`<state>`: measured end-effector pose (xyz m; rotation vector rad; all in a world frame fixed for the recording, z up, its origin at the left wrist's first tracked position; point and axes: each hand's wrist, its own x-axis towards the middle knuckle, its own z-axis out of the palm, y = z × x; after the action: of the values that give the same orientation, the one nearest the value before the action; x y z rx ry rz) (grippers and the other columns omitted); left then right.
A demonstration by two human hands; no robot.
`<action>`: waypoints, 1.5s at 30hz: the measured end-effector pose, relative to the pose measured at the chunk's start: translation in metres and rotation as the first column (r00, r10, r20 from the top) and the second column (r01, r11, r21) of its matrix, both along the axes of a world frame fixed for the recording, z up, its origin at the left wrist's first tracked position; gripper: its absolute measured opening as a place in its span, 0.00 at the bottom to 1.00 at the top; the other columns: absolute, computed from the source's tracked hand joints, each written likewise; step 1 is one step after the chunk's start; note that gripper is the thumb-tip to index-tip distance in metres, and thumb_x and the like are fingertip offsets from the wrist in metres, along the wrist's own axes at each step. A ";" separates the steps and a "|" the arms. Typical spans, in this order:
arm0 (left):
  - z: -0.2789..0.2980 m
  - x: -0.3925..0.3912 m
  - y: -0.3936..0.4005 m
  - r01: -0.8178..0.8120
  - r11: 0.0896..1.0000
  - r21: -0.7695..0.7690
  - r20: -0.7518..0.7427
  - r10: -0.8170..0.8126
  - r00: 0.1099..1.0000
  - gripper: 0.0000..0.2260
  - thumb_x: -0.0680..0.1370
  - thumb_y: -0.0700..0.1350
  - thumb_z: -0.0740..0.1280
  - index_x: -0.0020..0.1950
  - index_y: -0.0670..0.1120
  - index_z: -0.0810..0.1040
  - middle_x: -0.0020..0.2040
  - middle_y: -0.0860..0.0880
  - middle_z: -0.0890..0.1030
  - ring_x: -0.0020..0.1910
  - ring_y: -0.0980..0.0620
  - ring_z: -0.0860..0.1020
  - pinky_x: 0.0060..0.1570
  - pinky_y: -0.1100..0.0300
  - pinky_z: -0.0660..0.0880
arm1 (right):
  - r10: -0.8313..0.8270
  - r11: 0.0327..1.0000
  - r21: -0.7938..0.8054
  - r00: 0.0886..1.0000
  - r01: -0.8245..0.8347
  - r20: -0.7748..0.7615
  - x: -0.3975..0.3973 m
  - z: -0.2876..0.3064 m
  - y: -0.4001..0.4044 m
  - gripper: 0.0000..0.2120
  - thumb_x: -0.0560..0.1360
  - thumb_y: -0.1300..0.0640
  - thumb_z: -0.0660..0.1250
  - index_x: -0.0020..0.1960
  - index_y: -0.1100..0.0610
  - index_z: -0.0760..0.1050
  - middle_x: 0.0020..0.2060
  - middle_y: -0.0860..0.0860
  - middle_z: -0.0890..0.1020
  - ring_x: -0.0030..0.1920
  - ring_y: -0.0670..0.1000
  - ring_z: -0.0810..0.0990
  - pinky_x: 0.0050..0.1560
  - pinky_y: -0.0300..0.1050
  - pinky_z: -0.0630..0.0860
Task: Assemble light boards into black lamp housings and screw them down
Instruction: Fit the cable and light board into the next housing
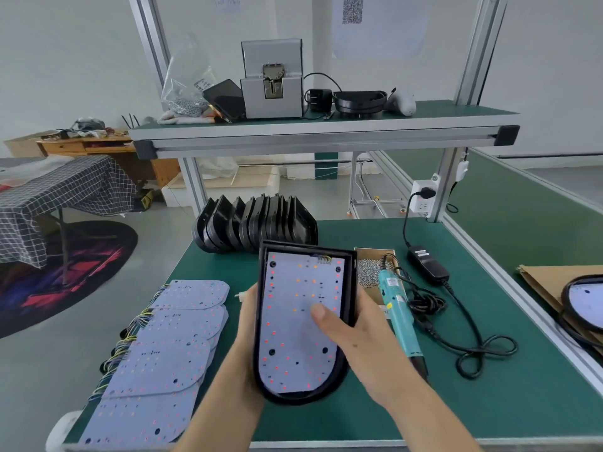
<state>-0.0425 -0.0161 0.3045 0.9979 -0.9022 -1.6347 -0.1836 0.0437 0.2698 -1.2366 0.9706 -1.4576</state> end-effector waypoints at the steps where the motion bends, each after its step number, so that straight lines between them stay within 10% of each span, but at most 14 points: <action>1: -0.005 0.001 0.000 -0.017 1.000 -0.004 0.008 0.017 1.000 0.18 0.87 0.39 0.54 0.38 0.45 0.72 0.29 0.47 0.80 0.26 0.53 0.79 0.22 0.68 0.72 | -0.037 0.999 0.008 0.999 0.037 -0.006 0.003 -0.001 0.000 0.13 0.79 0.49 0.74 0.63 0.45 0.80 0.61 0.48 0.86 0.62 0.51 0.84 0.60 0.41 0.80; 3: -0.015 0.005 -0.004 -0.048 0.999 -0.014 0.030 0.048 0.998 0.21 0.87 0.44 0.57 0.37 0.44 0.80 0.28 0.51 0.83 0.25 0.58 0.81 0.23 0.69 0.74 | -0.145 0.988 0.051 0.989 0.145 -0.006 0.005 -0.002 -0.001 0.09 0.80 0.55 0.73 0.59 0.46 0.82 0.56 0.47 0.87 0.58 0.50 0.86 0.53 0.38 0.81; 7: -0.037 0.022 -0.003 -0.231 0.937 -0.262 0.136 0.273 0.952 0.24 0.86 0.61 0.55 0.54 0.48 0.86 0.53 0.46 0.86 0.55 0.44 0.82 0.58 0.45 0.79 | -0.261 0.961 0.074 0.961 0.268 -0.091 -0.008 0.005 0.002 0.09 0.80 0.57 0.73 0.58 0.49 0.82 0.52 0.45 0.88 0.53 0.48 0.87 0.49 0.42 0.83; 14: -0.057 0.039 0.039 0.211 0.891 -0.403 0.413 -0.029 0.910 0.16 0.74 0.63 0.74 0.58 0.58 0.83 0.50 0.53 0.87 0.50 0.53 0.86 0.48 0.59 0.82 | -0.228 0.964 0.066 0.927 0.258 -0.298 -0.011 0.009 0.002 0.06 0.79 0.53 0.74 0.56 0.47 0.81 0.50 0.43 0.88 0.50 0.46 0.87 0.49 0.47 0.85; 19: -0.058 0.029 0.046 0.165 0.913 -0.374 0.387 -0.008 0.922 0.12 0.75 0.50 0.72 0.57 0.64 0.83 0.55 0.56 0.87 0.55 0.52 0.86 0.56 0.49 0.81 | -0.205 0.965 0.096 0.933 0.243 -0.297 -0.009 0.006 0.002 0.08 0.78 0.54 0.75 0.56 0.47 0.81 0.51 0.44 0.88 0.51 0.47 0.87 0.51 0.50 0.83; 36: -0.053 0.020 0.048 -0.061 0.955 -0.290 0.344 0.163 0.925 0.17 0.75 0.63 0.67 0.47 0.51 0.84 0.46 0.46 0.87 0.49 0.36 0.85 0.52 0.32 0.81 | -0.157 0.967 0.132 0.915 0.219 -0.372 -0.014 -0.007 0.013 0.04 0.80 0.52 0.72 0.53 0.49 0.84 0.48 0.43 0.88 0.49 0.46 0.87 0.53 0.51 0.82; 45: -0.103 0.024 0.026 0.165 0.983 -0.080 0.617 -0.081 0.783 0.05 0.77 0.49 0.71 0.52 0.52 0.84 0.46 0.59 0.87 0.46 0.57 0.86 0.49 0.53 0.82 | -0.251 0.866 0.264 0.827 0.424 -0.503 -0.009 -0.068 0.002 0.05 0.77 0.53 0.73 0.46 0.55 0.83 0.41 0.47 0.88 0.45 0.52 0.86 0.50 0.54 0.83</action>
<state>-0.0181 0.0102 0.2020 1.4387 -1.5176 -1.3352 -0.1921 0.0454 0.2021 -1.1788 1.7834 -1.1808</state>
